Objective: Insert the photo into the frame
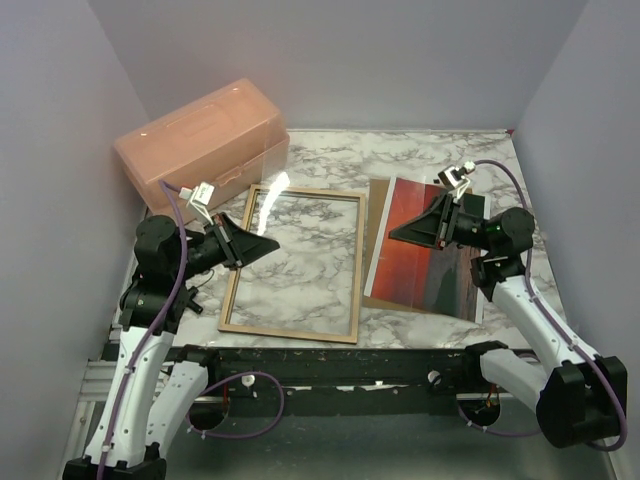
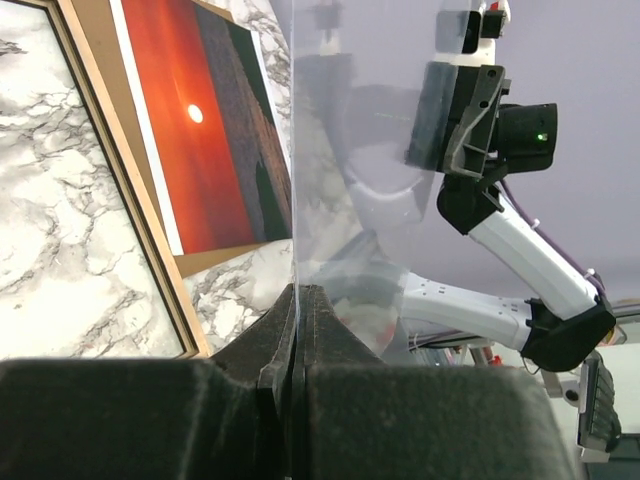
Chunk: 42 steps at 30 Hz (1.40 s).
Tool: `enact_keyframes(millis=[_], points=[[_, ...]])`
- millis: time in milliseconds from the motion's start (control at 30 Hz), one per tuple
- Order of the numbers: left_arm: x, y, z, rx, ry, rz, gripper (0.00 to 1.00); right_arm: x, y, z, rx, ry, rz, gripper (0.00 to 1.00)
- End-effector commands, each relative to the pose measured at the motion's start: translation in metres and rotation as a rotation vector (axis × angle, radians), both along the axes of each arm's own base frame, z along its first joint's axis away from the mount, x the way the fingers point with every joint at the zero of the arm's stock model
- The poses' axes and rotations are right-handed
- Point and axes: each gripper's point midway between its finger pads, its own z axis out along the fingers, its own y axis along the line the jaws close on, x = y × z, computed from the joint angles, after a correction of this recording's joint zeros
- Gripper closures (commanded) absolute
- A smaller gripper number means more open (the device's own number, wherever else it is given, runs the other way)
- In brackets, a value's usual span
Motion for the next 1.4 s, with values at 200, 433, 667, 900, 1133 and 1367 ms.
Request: enact_keyframes(millis=[200,433,667,900,1133,1367], points=[[0.011,0.000,-0.009,-0.013,0.010,0.013,0.94,0.000,0.000,0.001,-0.055,-0.027,-0.035,1.00],[0.018,0.004,-0.038,0.054,0.082,0.033,0.13,0.029,-0.006,-0.018,-0.182,0.048,-0.192,1.00],[0.024,0.024,-0.096,0.243,0.238,0.121,0.02,0.058,-0.028,-0.051,-0.380,0.182,-0.412,1.00],[0.028,0.033,-0.144,0.409,0.373,0.158,0.01,0.076,-0.062,-0.060,-0.564,0.211,-0.628,1.00],[0.026,-0.008,-0.168,0.545,0.410,0.064,0.01,0.086,-0.105,-0.044,-0.724,0.167,-0.843,1.00],[0.029,-0.063,-0.186,0.620,0.419,-0.051,0.05,0.079,-0.134,-0.034,-0.800,0.167,-0.985,1.00]])
